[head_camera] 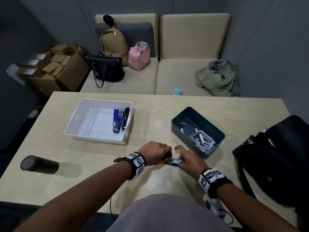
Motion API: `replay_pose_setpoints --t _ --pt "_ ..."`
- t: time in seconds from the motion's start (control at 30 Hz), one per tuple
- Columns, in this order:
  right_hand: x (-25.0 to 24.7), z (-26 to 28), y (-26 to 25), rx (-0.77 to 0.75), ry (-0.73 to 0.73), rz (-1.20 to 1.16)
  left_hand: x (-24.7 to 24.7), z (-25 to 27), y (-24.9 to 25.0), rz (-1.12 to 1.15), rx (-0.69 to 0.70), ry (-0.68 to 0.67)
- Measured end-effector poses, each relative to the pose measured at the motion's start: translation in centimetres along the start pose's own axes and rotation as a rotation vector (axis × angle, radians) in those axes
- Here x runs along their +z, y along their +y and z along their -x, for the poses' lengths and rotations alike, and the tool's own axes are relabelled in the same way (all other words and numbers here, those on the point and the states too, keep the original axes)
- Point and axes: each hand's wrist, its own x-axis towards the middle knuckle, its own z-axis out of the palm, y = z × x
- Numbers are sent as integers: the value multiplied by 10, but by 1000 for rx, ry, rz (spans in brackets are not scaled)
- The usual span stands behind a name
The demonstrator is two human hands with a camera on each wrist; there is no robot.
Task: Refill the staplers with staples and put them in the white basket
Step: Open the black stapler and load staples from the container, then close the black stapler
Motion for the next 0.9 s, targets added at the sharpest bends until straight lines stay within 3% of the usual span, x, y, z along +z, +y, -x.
replay_pose_setpoints --t 0.17,0.27,0.43,0.63,0.8,0.9 --pt "5 1 9 53 -61 -107 29 -21 22 -79 -78 -118" --pt "7 4 17 96 -123 -105 51 -18 26 -57 -190 -132" --pt "3 3 22 114 -212 -90 57 -18 22 15 -229 -177" --pt "-6 -9 2 123 -128 -354 34 -10 7 366 -290 -134" --pt "-22 -25 -37 119 -100 -589 10 18 -12 898 -310 -93" --pt "-34 -52 -72 72 -102 -630 -6 37 -39 1017 -406 46"
